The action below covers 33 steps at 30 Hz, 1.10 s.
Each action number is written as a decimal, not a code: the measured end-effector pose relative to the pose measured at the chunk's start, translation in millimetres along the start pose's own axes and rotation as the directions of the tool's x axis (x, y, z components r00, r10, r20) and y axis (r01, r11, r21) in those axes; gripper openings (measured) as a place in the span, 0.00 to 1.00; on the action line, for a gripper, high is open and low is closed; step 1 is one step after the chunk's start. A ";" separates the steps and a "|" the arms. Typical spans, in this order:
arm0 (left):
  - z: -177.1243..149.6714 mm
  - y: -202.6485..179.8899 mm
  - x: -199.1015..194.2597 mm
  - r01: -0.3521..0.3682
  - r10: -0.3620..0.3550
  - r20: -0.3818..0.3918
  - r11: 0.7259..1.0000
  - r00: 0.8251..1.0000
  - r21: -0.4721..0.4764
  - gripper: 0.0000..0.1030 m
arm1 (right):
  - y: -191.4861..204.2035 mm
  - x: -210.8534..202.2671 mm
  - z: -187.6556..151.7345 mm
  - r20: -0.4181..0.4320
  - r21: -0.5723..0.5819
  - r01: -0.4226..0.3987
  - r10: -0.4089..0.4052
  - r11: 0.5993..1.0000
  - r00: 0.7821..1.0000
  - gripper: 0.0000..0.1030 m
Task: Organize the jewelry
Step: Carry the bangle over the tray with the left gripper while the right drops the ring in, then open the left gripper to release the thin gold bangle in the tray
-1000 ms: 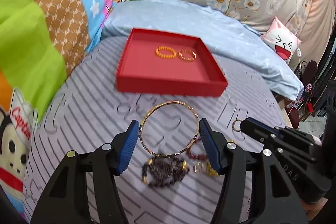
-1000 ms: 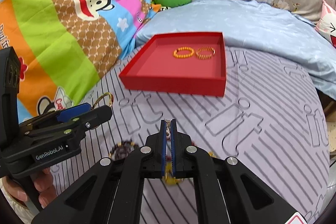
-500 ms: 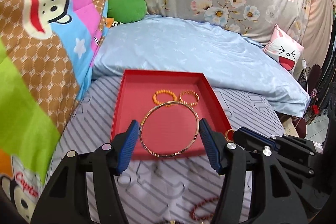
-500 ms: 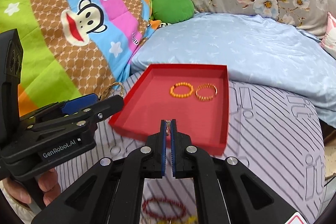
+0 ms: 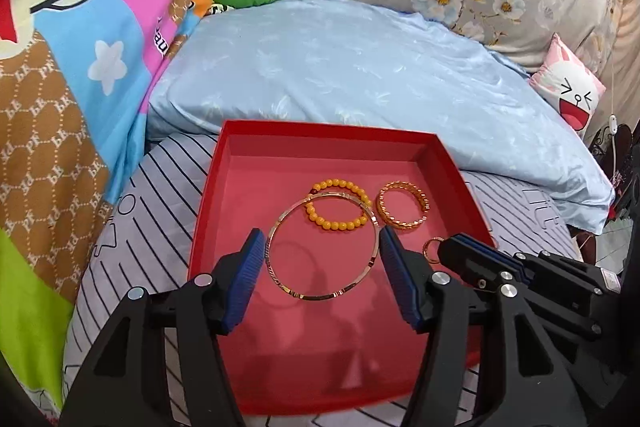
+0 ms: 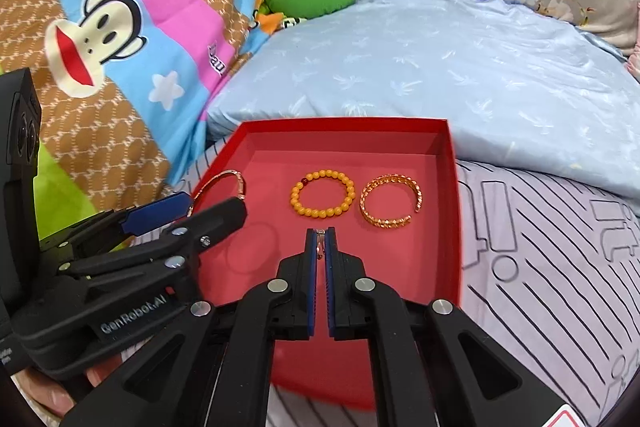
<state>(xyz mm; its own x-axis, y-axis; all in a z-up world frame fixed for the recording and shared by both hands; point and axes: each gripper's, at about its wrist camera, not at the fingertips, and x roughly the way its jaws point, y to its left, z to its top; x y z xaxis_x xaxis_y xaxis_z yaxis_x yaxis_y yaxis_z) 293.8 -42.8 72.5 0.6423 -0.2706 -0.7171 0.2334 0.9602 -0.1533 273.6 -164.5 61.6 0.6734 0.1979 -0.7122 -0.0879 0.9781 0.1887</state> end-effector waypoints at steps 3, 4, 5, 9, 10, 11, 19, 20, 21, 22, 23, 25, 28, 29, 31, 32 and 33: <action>1.6 5.7 17.2 -0.006 0.006 -0.028 1.000 1.000 -0.009 0.55 | -3.4 14.3 2.3 -0.016 0.009 -0.002 0.002 1.000 1.000 0.04; 1.5 7.6 21.3 -0.006 0.005 -0.034 1.000 0.999 -0.012 0.55 | -4.2 18.6 3.1 -0.021 0.010 -0.002 0.002 1.000 1.000 0.04; 1.5 8.7 25.8 -0.007 0.007 -0.042 1.000 0.999 -0.012 0.55 | -4.6 20.9 4.1 -0.024 0.010 0.000 0.000 1.000 1.000 0.04; 2.0 10.9 36.0 -0.013 0.013 -0.059 1.000 0.998 -0.010 0.55 | -5.4 32.2 7.0 -0.038 0.003 0.008 -0.008 1.000 0.999 0.04; 2.5 12.0 38.2 -0.014 0.013 -0.065 1.000 0.998 -0.012 0.55 | -5.8 34.3 7.3 -0.043 0.004 0.008 -0.008 1.000 0.999 0.05; 2.9 13.2 39.6 -0.013 0.012 -0.068 1.000 0.998 -0.016 0.55 | -6.3 35.7 7.6 -0.041 0.005 0.013 -0.013 1.000 0.999 0.07; 3.9 20.1 26.5 -0.019 0.017 -0.029 0.999 0.999 -0.043 0.64 | -12.6 16.7 6.6 -0.002 0.028 0.035 -0.035 0.999 0.999 0.31; 4.2 20.6 22.9 -0.020 0.019 -0.026 0.999 0.999 -0.045 0.64 | -12.7 13.8 6.1 0.000 0.028 0.036 -0.036 0.999 0.999 0.31; 4.2 21.7 19.4 -0.017 0.016 -0.023 0.999 1.000 -0.050 0.64 | -12.5 8.5 4.5 0.004 0.024 0.042 -0.042 0.999 0.999 0.32; 4.0 22.8 16.5 -0.014 0.013 -0.020 0.998 1.000 -0.054 0.64 | -12.1 3.9 3.1 0.007 0.019 0.046 -0.046 0.999 0.999 0.32; 3.7 23.2 13.0 -0.015 0.014 -0.016 0.998 1.000 -0.058 0.64 | -12.0 -1.2 1.1 0.013 0.013 0.049 -0.049 0.999 0.999 0.33; 1.7 23.4 3.9 -0.012 0.011 -0.008 0.998 1.000 -0.061 0.64 | -10.1 -12.4 -4.1 0.023 0.002 0.058 -0.058 0.998 0.998 0.36; -3.4 20.2 -12.7 -0.019 0.019 0.008 0.999 1.000 -0.049 0.64 | -6.1 -29.1 -13.2 0.035 -0.015 0.065 -0.064 0.998 0.997 0.37; -4.8 19.3 -16.8 -0.017 0.018 0.011 0.999 1.000 -0.047 0.64 | -4.0 -36.5 -17.9 0.040 -0.020 0.066 -0.065 0.998 0.997 0.37; -10.5 17.1 -28.6 -0.005 0.006 0.018 0.999 1.000 -0.050 0.64 | -0.5 -47.4 -25.8 0.048 -0.025 0.065 -0.063 0.998 0.997 0.37; -14.6 14.9 -35.2 -0.004 0.005 0.019 0.999 1.000 -0.045 0.64 | -0.1 -51.6 -29.0 0.050 -0.026 0.064 -0.062 0.998 0.997 0.37; -17.8 13.9 -40.5 -0.005 0.006 0.019 0.999 1.000 -0.041 0.64 | 2.3 -57.2 -34.4 0.050 -0.029 0.062 -0.060 0.998 0.997 0.37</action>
<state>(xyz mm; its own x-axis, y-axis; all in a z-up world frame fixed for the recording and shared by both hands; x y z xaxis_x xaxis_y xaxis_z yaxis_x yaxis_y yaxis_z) 258.1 -17.3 87.3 0.6574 -0.2663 -0.7049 0.2000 0.9636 -0.1775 209.6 -171.3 79.5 0.7134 0.1351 -0.6876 -0.0671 0.9899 0.1249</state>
